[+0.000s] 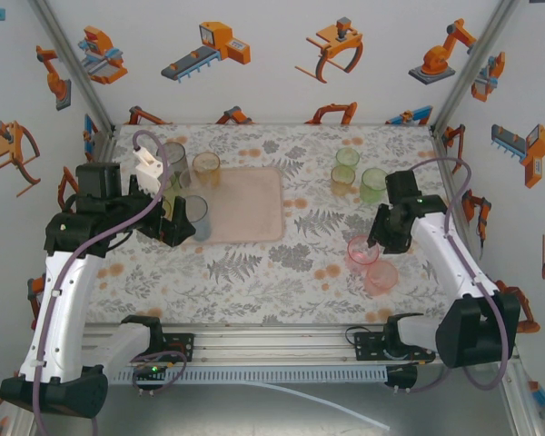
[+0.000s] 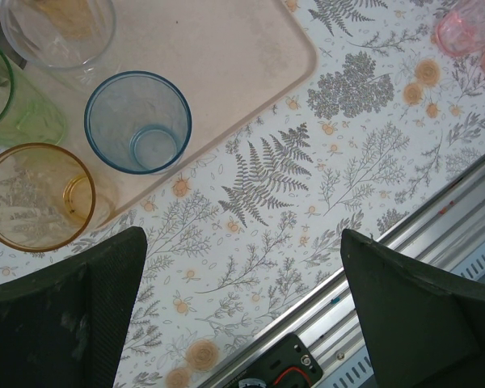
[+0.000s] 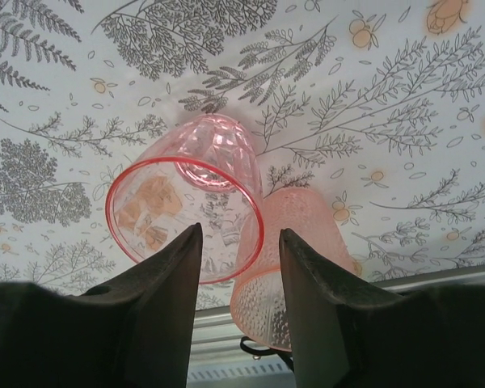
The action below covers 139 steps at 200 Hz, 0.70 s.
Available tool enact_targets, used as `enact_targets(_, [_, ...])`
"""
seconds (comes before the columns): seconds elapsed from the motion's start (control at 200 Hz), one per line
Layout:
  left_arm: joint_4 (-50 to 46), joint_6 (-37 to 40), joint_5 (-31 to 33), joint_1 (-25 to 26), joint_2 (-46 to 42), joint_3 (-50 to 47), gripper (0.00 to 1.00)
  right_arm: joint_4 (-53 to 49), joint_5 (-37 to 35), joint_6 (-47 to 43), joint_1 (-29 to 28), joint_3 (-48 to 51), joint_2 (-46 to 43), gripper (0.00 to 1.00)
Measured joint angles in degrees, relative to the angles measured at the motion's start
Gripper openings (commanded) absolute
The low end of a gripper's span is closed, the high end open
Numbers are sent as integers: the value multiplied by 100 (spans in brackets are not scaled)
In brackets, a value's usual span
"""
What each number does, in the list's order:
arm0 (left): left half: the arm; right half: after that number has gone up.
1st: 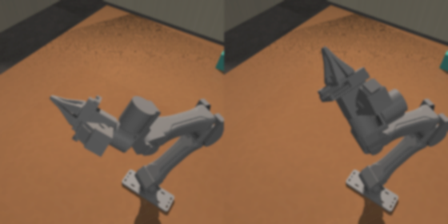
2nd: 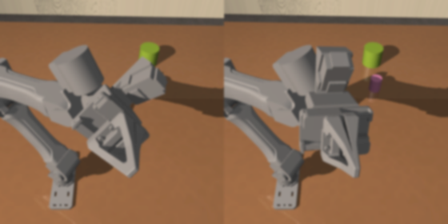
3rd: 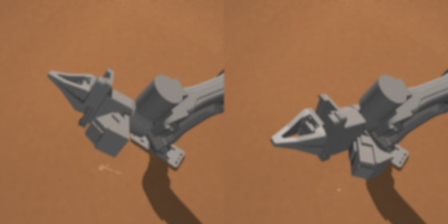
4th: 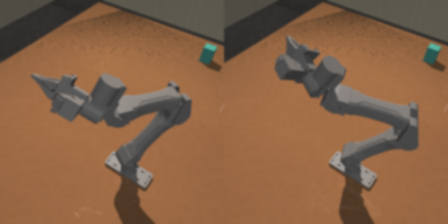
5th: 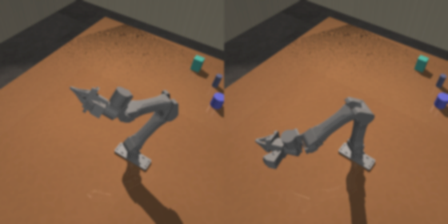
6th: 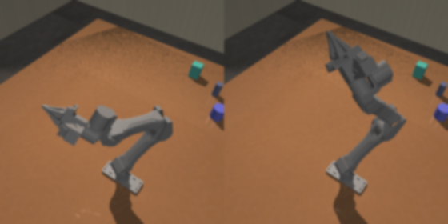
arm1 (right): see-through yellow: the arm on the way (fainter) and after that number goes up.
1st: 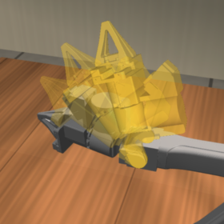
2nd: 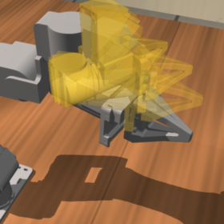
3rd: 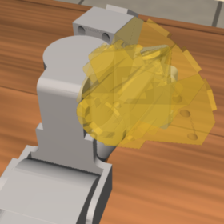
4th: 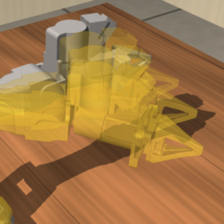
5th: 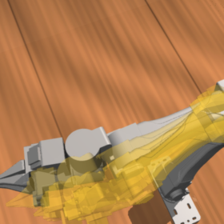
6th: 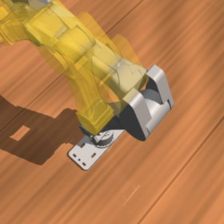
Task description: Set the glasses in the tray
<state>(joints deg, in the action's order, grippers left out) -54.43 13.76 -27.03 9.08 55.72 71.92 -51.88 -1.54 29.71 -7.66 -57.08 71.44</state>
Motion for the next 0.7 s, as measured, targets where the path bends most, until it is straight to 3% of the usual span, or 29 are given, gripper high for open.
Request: enact_targets(0.696, [0, 0, 0, 0, 2, 0, 97, 636, 7, -111, 9, 374, 201, 30])
